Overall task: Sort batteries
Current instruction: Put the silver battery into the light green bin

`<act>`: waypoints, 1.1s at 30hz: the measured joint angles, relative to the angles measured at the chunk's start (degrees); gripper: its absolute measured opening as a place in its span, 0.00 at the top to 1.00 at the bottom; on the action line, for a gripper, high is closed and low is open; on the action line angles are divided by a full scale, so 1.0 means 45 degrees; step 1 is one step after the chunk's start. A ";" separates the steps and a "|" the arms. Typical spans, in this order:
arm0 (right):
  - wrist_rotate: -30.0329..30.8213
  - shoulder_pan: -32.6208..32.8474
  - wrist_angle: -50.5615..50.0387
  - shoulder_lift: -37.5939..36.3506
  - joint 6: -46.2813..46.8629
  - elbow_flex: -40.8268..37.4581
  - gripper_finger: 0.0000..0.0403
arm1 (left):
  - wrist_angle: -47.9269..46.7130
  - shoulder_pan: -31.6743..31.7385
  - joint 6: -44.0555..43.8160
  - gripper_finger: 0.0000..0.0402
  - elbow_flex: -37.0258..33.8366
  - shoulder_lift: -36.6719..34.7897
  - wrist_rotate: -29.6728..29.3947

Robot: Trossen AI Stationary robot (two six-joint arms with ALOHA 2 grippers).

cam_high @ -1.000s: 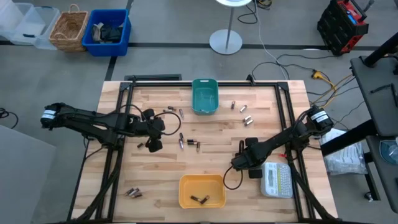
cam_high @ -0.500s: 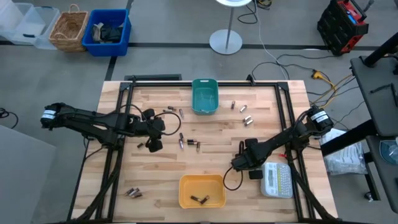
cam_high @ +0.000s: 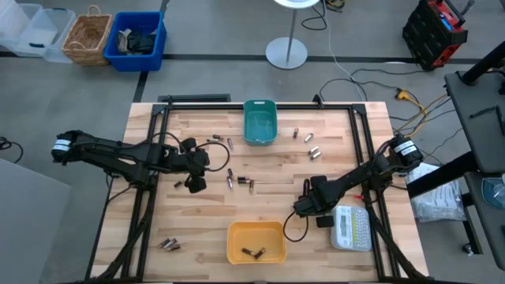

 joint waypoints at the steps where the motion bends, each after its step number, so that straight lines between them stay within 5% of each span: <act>1: 0.0000 0.0000 -0.0012 0.0000 -0.0005 0.0001 0.85 | 0.0000 0.0001 0.0000 0.71 0.0000 0.0000 0.0000; 24: 0.0158 -0.0005 -0.2125 0.0010 -0.0102 0.0687 0.86 | 0.0053 0.0002 0.0051 0.71 0.0000 0.0000 0.0000; 33: 0.2086 -0.0239 -0.3186 0.0005 0.0126 0.0918 0.87 | 0.0087 0.0000 0.0141 0.71 0.0000 0.0000 0.0000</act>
